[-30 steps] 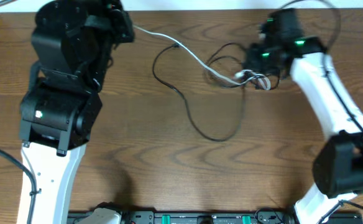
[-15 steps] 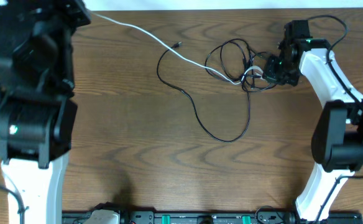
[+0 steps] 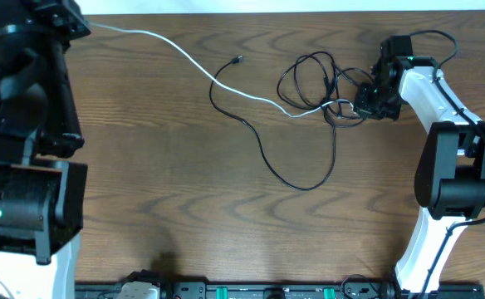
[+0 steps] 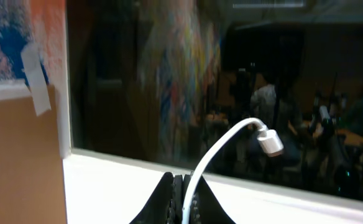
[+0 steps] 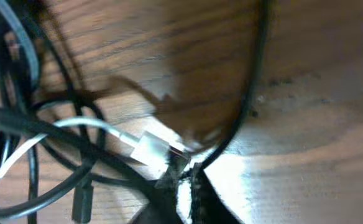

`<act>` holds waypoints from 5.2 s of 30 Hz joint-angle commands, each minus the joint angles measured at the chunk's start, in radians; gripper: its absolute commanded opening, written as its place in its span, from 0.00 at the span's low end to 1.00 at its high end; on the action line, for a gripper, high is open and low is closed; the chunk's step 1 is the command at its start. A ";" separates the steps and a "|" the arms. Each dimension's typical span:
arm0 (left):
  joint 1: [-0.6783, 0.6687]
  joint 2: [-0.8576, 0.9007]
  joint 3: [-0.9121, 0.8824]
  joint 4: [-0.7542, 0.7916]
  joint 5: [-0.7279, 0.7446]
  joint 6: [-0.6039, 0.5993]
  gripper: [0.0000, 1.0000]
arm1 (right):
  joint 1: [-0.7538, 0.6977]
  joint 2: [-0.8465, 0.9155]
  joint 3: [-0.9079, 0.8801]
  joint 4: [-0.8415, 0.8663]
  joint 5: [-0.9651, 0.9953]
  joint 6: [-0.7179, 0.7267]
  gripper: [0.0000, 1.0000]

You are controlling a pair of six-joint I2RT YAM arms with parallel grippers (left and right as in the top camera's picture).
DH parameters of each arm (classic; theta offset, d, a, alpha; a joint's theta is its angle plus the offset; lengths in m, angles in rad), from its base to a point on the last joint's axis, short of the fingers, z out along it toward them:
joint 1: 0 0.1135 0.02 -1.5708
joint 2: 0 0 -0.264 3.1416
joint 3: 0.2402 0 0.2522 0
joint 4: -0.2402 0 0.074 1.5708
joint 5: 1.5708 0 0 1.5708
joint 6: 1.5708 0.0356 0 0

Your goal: Untangle cables

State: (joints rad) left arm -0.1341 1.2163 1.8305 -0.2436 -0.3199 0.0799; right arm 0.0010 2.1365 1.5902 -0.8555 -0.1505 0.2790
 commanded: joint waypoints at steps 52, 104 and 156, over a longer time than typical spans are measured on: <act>0.005 0.003 0.021 -0.407 -0.007 -0.077 0.07 | 0.470 0.125 0.091 0.214 -0.070 -0.479 0.61; 0.005 0.029 0.021 -0.440 0.112 -0.144 0.07 | 0.333 -0.367 0.336 0.098 -0.708 -0.196 0.01; 0.051 0.252 0.019 -0.511 0.725 -0.306 0.07 | 0.592 0.026 0.019 0.356 -0.375 -0.480 0.66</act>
State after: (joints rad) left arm -0.0868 1.4662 1.8389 -0.7490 0.4377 -0.2142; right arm 0.5968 2.1269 1.6192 -0.5140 -0.5228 -0.0631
